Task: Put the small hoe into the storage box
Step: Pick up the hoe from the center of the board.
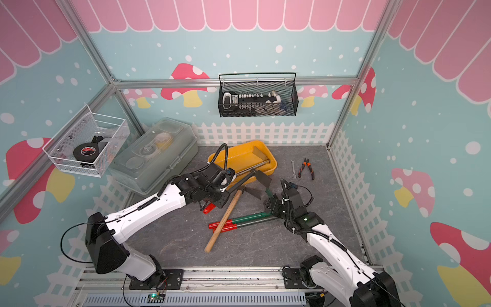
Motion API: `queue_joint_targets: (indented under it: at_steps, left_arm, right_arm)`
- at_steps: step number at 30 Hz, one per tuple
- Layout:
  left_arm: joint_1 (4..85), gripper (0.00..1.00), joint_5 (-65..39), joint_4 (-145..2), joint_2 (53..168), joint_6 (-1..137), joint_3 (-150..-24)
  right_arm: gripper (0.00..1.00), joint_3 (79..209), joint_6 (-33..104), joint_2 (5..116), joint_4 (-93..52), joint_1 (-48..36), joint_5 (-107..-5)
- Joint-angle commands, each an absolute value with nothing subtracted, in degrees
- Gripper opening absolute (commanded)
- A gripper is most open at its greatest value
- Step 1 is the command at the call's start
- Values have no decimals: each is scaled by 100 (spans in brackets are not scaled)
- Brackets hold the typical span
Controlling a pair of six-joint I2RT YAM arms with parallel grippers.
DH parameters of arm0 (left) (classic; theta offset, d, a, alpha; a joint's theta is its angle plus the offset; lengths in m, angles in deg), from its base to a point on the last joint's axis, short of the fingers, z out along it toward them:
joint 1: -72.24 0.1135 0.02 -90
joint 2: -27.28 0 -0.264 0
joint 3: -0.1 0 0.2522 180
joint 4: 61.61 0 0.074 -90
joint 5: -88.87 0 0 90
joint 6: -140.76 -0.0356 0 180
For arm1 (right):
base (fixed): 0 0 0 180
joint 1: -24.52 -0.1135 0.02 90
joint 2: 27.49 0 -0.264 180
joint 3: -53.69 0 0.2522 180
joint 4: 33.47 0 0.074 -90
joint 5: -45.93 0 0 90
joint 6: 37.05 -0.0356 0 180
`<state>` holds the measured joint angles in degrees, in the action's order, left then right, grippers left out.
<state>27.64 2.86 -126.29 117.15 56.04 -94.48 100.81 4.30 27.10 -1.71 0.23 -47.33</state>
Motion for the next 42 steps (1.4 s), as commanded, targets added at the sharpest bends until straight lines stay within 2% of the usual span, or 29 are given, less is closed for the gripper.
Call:
queue_joint_targets:
  at_steps: [1,27,42]
  left_arm:
    - [2835,0,107,-12080,11798,5302,-9893]
    - [3965,0,-759,-11578,12854,4237,-10804]
    - [4471,0,-1290,-11511,13918,3934,-11820]
  right_arm:
    - [98,9986,346,2588,-165,113,-4846]
    - [99,10049,593,2294,317,607,-5269]
    - [99,10034,584,1945,637,635,-5189]
